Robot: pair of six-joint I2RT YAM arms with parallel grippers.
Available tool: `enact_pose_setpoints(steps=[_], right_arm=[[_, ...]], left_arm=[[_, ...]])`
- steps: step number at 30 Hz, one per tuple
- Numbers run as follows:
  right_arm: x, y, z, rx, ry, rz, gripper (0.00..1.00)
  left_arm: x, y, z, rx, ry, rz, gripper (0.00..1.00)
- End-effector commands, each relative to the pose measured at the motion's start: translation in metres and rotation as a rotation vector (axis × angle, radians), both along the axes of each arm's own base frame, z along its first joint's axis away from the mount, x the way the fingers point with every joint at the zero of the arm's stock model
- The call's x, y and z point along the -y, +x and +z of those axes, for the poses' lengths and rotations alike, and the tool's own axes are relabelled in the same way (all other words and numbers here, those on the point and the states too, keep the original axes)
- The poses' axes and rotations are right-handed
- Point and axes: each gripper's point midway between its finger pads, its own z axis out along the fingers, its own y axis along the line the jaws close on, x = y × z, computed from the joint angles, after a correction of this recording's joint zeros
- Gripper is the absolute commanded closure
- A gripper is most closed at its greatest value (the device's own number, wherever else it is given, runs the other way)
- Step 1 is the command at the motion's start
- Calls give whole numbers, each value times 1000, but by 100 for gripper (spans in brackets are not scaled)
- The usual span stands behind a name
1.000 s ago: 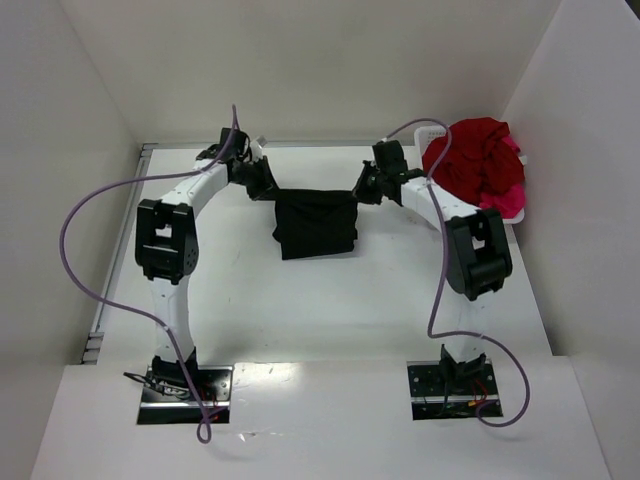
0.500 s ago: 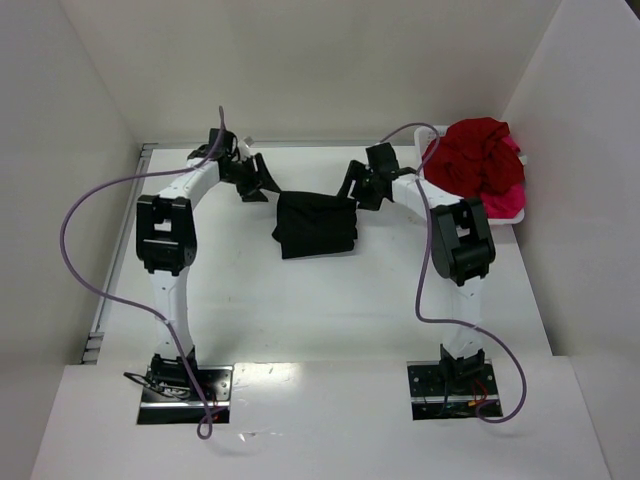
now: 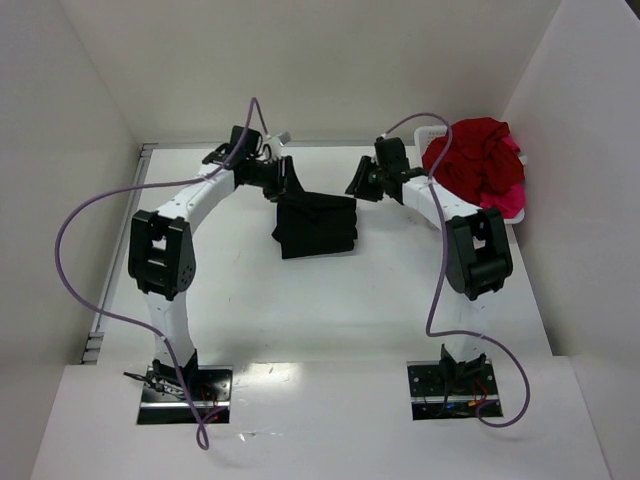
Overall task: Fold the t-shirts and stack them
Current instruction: Fold the long partially folded tshirt into a neat square
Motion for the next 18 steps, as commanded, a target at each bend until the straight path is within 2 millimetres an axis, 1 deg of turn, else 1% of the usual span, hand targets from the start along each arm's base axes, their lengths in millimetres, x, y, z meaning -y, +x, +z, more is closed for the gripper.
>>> enact_pose_setpoints(steps=[1, 2, 3, 4, 5, 6, 7, 8, 9, 10, 11, 12, 13, 14, 15, 16, 17, 18], right_arm=[[-9, -6, 28, 91, 86, 54, 66], [-11, -8, 22, 79, 94, 67, 70], [-14, -12, 12, 47, 99, 83, 74], [-21, -15, 8, 22, 126, 121, 77], [-25, -12, -2, 1, 132, 133, 81], [-27, -14, -8, -20, 143, 134, 82], [-27, -11, -11, -14, 144, 135, 82], [-28, -9, -14, -19, 151, 128, 84], [-27, -7, -21, -23, 144, 121, 84], [-27, -7, -21, -23, 144, 121, 84], [-27, -2, -24, -16, 137, 111, 84], [-25, 1, -34, -27, 123, 98, 84], [-27, 7, -31, -17, 126, 99, 84], [-27, 8, -35, -29, 123, 98, 84], [-27, 14, -36, -19, 109, 96, 84], [-27, 15, -47, -42, 103, 94, 84], [-29, 22, -43, -28, 107, 95, 84], [-30, 24, -45, -33, 106, 95, 84]], left_arm=[[5, -5, -13, -16, -54, -34, 60], [5, -3, -31, -67, -41, -10, 69], [0, 3, -37, -79, -33, 12, 83], [-3, 10, -45, -77, -5, 46, 86], [-9, 16, -51, -80, 9, 77, 90], [-8, 25, -53, -61, 8, 96, 92], [-9, 22, -57, -71, 11, 97, 94], [-13, 31, -63, -78, 8, 114, 95], [-11, 32, -64, -80, -1, 106, 95], [-11, 34, -64, -79, -2, 106, 95], [-11, 34, -72, -87, 5, 101, 95], [-13, 39, -71, -72, 18, 115, 95], [-15, 41, -78, -85, 36, 127, 95], [-15, 41, -87, -103, 41, 127, 95], [-16, 44, -90, -100, 53, 138, 95], [-16, 44, -90, -100, 53, 138, 95], [-20, 49, -98, -112, 56, 147, 95], [-22, 50, -100, -109, 65, 155, 94]])
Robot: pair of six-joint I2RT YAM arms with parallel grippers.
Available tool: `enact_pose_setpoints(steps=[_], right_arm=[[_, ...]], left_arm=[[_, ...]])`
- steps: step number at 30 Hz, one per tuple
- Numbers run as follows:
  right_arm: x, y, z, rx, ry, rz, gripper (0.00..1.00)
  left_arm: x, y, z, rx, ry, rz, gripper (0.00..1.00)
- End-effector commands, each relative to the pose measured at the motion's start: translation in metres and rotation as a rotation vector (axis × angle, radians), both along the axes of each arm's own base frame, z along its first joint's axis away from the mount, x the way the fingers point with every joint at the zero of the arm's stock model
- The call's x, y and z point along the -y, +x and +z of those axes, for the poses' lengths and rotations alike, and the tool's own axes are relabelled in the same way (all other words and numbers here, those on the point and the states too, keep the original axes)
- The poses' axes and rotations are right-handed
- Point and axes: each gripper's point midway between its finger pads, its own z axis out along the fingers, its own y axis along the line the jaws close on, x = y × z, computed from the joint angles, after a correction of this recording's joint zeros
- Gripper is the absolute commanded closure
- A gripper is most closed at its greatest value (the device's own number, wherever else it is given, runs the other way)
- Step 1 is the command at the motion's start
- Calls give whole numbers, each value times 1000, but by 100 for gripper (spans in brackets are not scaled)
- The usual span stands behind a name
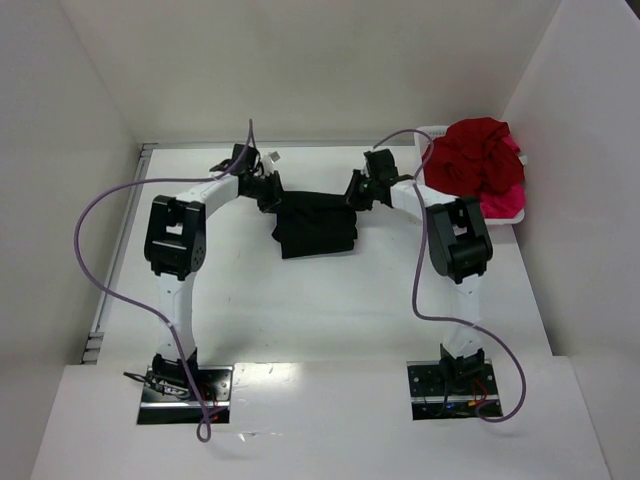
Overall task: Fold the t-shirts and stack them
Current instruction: Fold the long partially folded tshirt into a neat square
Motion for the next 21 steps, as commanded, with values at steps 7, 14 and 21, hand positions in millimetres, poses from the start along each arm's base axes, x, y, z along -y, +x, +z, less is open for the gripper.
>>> enact_pose_setpoints(steps=[7, 14, 21], right_arm=[[-10, 60, 36, 152, 17, -17, 82], [-1, 80, 40, 177, 3, -45, 79], [10, 64, 75, 215, 0, -44, 74]], left_arm=[[-17, 50, 15, 97, -5, 52, 90], [-25, 66, 23, 123, -15, 47, 81], [-30, 53, 58, 178, -13, 8, 62]])
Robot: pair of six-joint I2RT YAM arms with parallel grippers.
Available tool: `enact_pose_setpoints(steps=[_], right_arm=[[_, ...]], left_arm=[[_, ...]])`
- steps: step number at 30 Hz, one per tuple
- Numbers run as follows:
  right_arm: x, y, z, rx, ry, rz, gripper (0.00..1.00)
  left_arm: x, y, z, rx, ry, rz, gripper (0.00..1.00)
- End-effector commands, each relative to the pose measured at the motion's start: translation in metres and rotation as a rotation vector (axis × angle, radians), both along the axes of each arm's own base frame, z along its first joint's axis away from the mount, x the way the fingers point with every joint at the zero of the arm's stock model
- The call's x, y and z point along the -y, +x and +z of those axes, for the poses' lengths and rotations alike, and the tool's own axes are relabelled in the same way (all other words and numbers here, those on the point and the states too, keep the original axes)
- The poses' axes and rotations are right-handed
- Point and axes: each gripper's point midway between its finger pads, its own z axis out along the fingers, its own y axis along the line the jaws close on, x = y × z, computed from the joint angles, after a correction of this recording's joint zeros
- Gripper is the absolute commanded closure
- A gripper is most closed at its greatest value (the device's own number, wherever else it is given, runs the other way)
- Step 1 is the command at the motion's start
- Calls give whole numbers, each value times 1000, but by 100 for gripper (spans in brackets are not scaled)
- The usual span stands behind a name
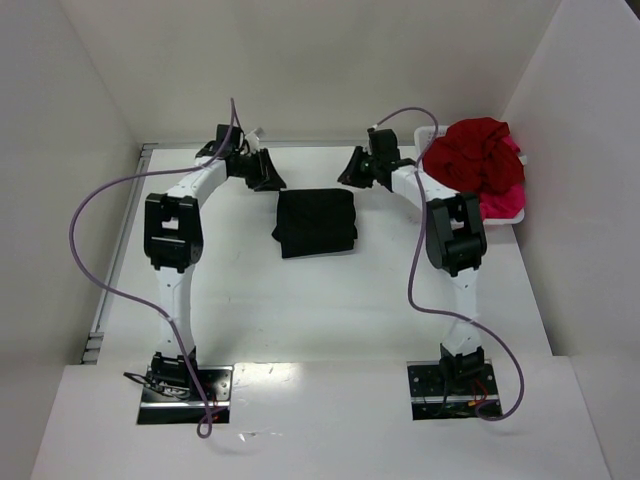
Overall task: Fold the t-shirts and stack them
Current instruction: Fold the long partially folded tshirt into a neat square, then smooth out wrinkles on the folded tshirt
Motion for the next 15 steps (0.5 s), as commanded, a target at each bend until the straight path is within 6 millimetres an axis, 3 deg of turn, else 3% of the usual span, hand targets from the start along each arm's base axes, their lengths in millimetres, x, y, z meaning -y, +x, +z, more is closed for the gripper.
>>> enact_pose_setpoints(steps=[1, 2, 3, 4, 5, 6, 7, 9, 11, 13, 15], right_arm=[[12, -17, 51, 80, -5, -5, 72], [14, -22, 59, 98, 0, -5, 72], [15, -27, 67, 120, 7, -6, 72], [20, -43, 55, 84, -4, -5, 70], [20, -53, 75, 119, 17, 9, 70], [19, -61, 76, 120, 27, 23, 70], [16, -80, 59, 66, 42, 61, 70], [15, -93, 54, 53, 54, 95, 70], [11, -109, 34, -4, 56, 110, 74], [3, -121, 18, -44, 60, 132, 74], [-4, -125, 17, -44, 74, 145, 74]], left_arm=[[8, -21, 49, 87, -16, -77, 60], [8, -27, 53, 87, -16, -77, 58], [13, -44, 44, 51, -24, -96, 56], [21, -57, 57, 75, -28, -128, 55], [24, -66, 56, 79, -23, -146, 55], [29, -77, 53, 63, -22, -158, 55], [38, -97, 44, 34, -22, -197, 55], [47, -111, 29, 1, -31, -227, 61], [57, -132, 14, -58, -47, -266, 70], [62, -142, 5, -84, -47, -277, 75], [72, -147, 1, -79, -51, -294, 80]])
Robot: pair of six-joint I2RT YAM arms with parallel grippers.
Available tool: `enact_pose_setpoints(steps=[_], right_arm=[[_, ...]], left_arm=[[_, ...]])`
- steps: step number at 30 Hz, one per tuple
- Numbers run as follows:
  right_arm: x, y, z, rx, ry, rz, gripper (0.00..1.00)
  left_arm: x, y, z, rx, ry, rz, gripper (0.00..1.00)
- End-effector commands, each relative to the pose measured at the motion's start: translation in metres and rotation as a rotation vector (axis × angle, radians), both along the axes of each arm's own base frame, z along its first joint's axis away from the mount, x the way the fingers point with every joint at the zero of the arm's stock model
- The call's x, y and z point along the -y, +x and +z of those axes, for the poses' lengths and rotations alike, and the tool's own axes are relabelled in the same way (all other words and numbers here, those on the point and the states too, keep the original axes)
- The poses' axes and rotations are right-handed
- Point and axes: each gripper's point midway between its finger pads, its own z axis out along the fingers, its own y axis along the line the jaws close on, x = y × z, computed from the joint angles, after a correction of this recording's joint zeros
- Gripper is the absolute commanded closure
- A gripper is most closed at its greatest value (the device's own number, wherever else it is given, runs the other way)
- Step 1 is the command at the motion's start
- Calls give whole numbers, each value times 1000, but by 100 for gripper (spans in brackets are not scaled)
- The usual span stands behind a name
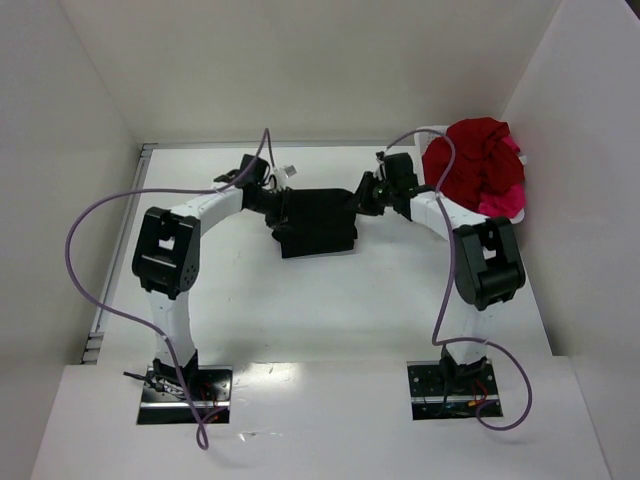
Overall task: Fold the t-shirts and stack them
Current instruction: Smooth out wrinkles on the folded tshirt
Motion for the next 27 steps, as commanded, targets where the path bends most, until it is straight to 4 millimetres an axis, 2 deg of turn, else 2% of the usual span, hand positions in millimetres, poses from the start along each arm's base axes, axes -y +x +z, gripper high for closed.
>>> enact_pose_setpoints(steps=[1, 2, 4, 5, 6, 8, 9, 10, 12, 13, 15, 16, 17, 18, 19, 21, 22, 23, 27], right_arm=[[-24, -18, -9, -12, 36, 68, 74], [-28, -22, -11, -12, 36, 77, 74], [-37, -25, -9, -1, 40, 99, 74], [-47, -30, -14, -5, 39, 121, 74], [-51, -33, -19, -16, 35, 132, 74], [-58, -35, -31, -46, 31, 140, 75], [-62, -38, -37, -67, 33, 141, 75], [-62, -38, -43, -78, 28, 141, 77], [-61, -40, -57, -107, 18, 140, 78], [-63, -40, -58, -104, 8, 138, 78], [-60, -44, -64, -120, -5, 131, 79], [-59, -42, -64, -117, -12, 123, 79], [-55, -44, -70, -123, -28, 108, 79], [-54, -41, -64, -108, -30, 100, 79], [-52, -43, -68, -113, -41, 91, 79], [-50, -43, -67, -114, -43, 77, 79], [-50, -43, -67, -120, -38, 71, 79], [-50, -44, -69, -118, -37, 71, 79], [-46, -44, -69, -126, -41, 38, 79]], left_arm=[[8, -6, -6, 10, -29, -41, 81], [9, -2, -2, 22, -35, -36, 81], [13, 8, -6, 14, -44, -19, 81], [17, 24, 6, 62, -50, -15, 81], [20, 31, 13, 80, -64, -21, 81], [25, 47, 10, 85, -71, -15, 81], [32, 60, 29, 133, -107, -33, 81], [35, 68, 17, 113, -106, -27, 81], [39, 80, 17, 117, -118, -28, 81], [44, 93, 17, 128, -128, -21, 81], [47, 104, 17, 143, -132, -22, 81], [49, 108, 8, 126, -133, -15, 81], [52, 116, 18, 157, -149, -22, 81], [54, 121, 19, 158, -155, -16, 81], [55, 122, 9, 136, -157, -22, 81], [61, 126, 17, 145, -196, -44, 79], [61, 127, 6, 124, -190, -42, 79], [67, 125, 3, 121, -191, -53, 79], [65, 128, -20, 85, -164, -28, 78]])
